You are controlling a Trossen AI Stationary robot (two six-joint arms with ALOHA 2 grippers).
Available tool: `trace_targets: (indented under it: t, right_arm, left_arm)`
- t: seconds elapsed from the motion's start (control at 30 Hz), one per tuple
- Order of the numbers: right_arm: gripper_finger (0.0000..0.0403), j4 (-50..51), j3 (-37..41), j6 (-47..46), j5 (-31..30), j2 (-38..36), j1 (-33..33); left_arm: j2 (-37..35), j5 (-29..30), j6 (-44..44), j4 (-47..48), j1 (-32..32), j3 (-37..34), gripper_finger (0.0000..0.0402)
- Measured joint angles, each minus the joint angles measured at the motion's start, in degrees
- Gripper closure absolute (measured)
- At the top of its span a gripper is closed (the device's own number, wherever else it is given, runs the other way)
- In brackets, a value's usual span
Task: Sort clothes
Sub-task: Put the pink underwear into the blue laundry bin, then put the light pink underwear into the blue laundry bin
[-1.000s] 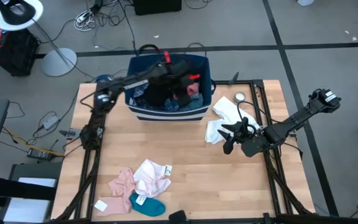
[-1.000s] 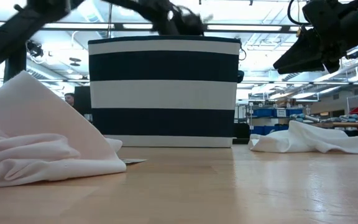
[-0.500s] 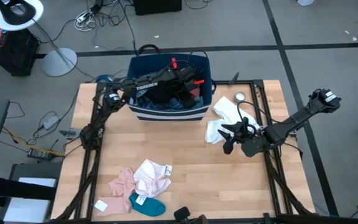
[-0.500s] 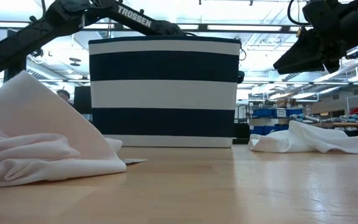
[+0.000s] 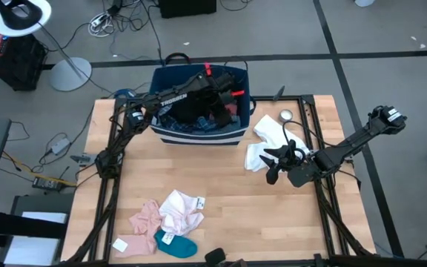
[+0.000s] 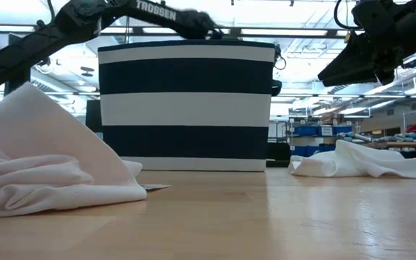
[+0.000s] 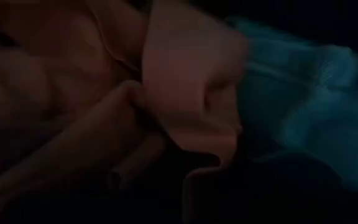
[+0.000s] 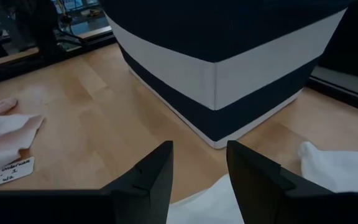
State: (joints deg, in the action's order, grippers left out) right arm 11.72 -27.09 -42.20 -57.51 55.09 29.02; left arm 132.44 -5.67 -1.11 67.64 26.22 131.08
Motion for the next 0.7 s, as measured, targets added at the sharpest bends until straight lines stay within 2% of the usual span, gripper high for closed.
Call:
trace_targets:
  t: [0.07,0.2,0.33,0.53,0.7]
  right_arm:
    - [0.0252,-0.02,0.00,0.00,0.25,0.00,0.00]
    - [0.0252,0.35,0.00,-0.02,0.28,0.00,-0.02]
    - [0.0252,0.53,0.00,-0.15,0.27,0.02,-0.04]
    - [0.0252,0.35,0.01,-0.17,0.25,0.01,-0.07]
    - [0.0252,0.29,0.00,-0.22,0.27,0.00,-0.07]
  left_arm:
    - [-0.41,0.02,-0.67,2.67,-0.14,3.82,0.0326]
    - [-7.54,1.55,-1.53,2.25,-0.76,0.14,0.0325]
    - [-12.89,4.88,-1.61,5.74,-1.73,-0.08,0.0325]
    - [-20.04,6.36,-1.55,8.01,-5.76,-0.07,0.0325]
    - [-25.15,13.50,0.26,11.68,-11.61,-0.06,0.0325]
